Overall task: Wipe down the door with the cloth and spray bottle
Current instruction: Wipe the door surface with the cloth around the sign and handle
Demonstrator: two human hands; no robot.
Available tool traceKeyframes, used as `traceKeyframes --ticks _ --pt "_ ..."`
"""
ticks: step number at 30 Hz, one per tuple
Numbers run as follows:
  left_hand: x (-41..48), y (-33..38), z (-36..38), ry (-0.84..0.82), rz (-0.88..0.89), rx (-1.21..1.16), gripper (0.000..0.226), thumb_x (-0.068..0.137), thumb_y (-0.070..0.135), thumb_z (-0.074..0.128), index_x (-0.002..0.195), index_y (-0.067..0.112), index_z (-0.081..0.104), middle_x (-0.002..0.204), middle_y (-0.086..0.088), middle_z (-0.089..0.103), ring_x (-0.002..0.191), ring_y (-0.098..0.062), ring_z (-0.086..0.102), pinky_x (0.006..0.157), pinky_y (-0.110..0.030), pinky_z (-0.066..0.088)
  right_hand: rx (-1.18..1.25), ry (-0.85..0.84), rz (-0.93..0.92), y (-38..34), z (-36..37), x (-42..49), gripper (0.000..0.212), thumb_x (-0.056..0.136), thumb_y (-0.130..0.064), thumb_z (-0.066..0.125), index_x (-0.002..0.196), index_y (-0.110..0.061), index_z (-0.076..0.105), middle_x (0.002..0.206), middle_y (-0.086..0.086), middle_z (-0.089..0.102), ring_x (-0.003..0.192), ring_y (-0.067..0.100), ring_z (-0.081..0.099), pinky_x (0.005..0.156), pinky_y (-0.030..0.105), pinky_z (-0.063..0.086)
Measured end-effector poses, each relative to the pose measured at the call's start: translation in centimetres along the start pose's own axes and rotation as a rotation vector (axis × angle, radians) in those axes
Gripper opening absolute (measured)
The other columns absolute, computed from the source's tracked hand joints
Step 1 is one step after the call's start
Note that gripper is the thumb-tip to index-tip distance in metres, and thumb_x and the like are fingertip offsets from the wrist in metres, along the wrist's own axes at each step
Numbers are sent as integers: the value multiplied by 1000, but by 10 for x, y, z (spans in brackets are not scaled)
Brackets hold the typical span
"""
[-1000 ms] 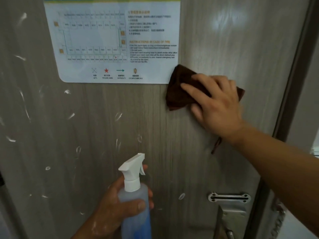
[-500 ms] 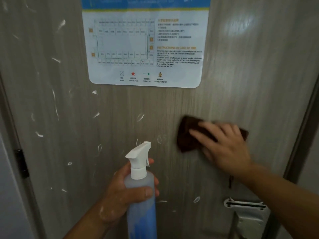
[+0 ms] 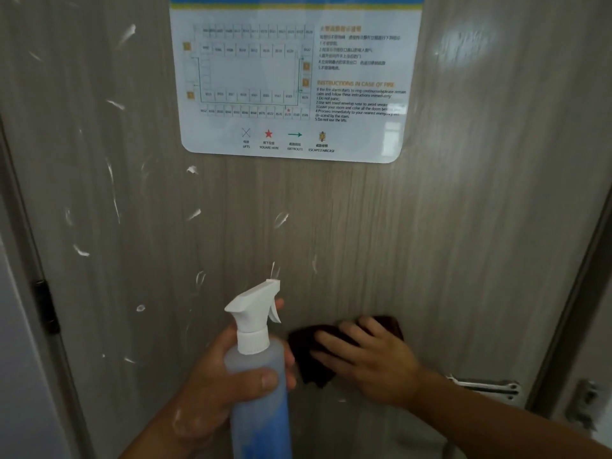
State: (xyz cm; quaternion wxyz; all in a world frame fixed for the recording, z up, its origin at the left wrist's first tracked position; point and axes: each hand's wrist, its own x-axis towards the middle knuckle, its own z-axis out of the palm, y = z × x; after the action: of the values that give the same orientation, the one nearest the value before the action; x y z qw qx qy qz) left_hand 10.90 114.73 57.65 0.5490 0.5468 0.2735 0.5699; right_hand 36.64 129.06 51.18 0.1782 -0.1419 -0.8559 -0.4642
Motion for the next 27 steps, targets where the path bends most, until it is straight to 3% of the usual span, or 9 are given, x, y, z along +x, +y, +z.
traceKeyframes --ticks 2,5,9,11,14,16,18,23,27 --pt "-3 1 -5 0 -9 10 96 44 20 96 130 13 54 90 -31 63 73 -42 63 65 -44 53 -26 45 42 19 -13 14 45 98 -29 45 140 -29 60 145 1 56 113 31 53 89 42 36" --pt "-2 2 -7 -9 -3 19 92 44 19 95 128 16 57 90 -32 64 72 -42 64 64 -43 54 -93 183 257 68 -53 61 53 90 -30 60 142 -26 58 146 5 54 110 34 51 84 43 37" --pt "0 2 -4 -2 -13 4 90 40 21 97 123 17 61 88 -31 65 70 -43 65 63 -44 55 -77 302 491 97 -82 99 48 92 -22 60 140 -24 60 143 7 57 107 35 55 82 46 43" --pt "-1 2 -2 0 -16 2 88 38 22 98 119 14 63 88 -30 66 69 -43 65 61 -44 55 -82 253 432 81 -66 88 51 90 -27 64 141 -24 60 143 8 58 109 34 53 84 45 40" --pt "-3 0 -1 3 -16 -12 89 41 19 97 122 13 61 90 -32 64 70 -43 64 61 -44 54 -65 55 92 29 -26 39 57 85 -36 69 141 -28 59 144 4 56 113 32 50 90 43 35" --pt "-5 0 -3 -24 -11 -1 89 48 17 94 129 18 57 91 -33 63 73 -42 63 64 -43 53 -33 -30 -79 10 -14 8 47 89 -33 59 137 -31 61 143 -1 56 114 29 56 94 44 35" --pt "-6 2 -5 -39 -6 23 90 51 16 93 132 20 54 90 -32 62 74 -42 63 65 -43 53 -15 -26 -101 20 -18 1 44 93 -30 52 135 -31 63 142 -2 58 112 28 58 94 43 37" --pt "-1 13 -7 6 21 24 91 45 18 95 126 10 54 89 -30 65 72 -42 64 64 -43 54 -107 188 272 104 -73 54 47 95 -32 56 141 -25 60 142 9 59 108 34 53 84 45 41" --pt "9 29 -5 69 63 58 95 38 28 97 117 -3 53 87 -27 67 70 -40 66 59 -41 55 -119 304 428 123 -90 76 48 90 -25 62 138 -22 63 139 11 59 108 36 54 83 46 41"
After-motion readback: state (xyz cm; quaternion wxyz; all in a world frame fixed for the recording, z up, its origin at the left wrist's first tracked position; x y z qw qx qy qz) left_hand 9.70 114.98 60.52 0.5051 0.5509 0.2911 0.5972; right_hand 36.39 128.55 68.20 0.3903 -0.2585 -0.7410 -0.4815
